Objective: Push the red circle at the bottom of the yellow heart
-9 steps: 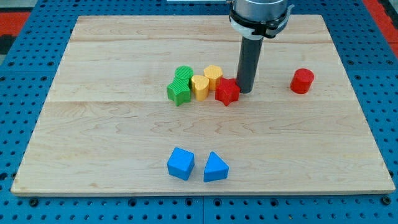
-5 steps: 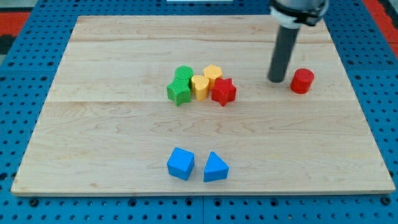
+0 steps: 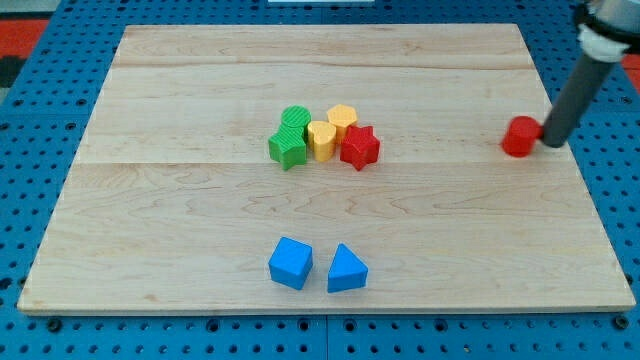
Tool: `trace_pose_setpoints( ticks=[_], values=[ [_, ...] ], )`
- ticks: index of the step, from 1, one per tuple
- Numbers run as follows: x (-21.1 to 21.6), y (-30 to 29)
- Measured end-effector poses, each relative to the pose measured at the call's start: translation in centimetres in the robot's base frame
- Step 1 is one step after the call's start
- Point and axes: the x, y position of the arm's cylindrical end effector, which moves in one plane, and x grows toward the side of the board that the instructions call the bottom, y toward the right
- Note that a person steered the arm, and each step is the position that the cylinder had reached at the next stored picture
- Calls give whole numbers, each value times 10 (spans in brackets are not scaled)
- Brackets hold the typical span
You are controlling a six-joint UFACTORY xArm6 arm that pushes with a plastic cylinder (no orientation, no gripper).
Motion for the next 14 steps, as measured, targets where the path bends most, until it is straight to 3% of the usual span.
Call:
trace_pose_setpoints(
  ticks=[2,3,5,7,9,11,12,14],
  values=[
    [-23,-26],
    [-13,-88],
    [41,-154],
    [81,-161],
    [74,-138],
    [28,-141],
    [29,-179],
    [77,-211]
  ],
)
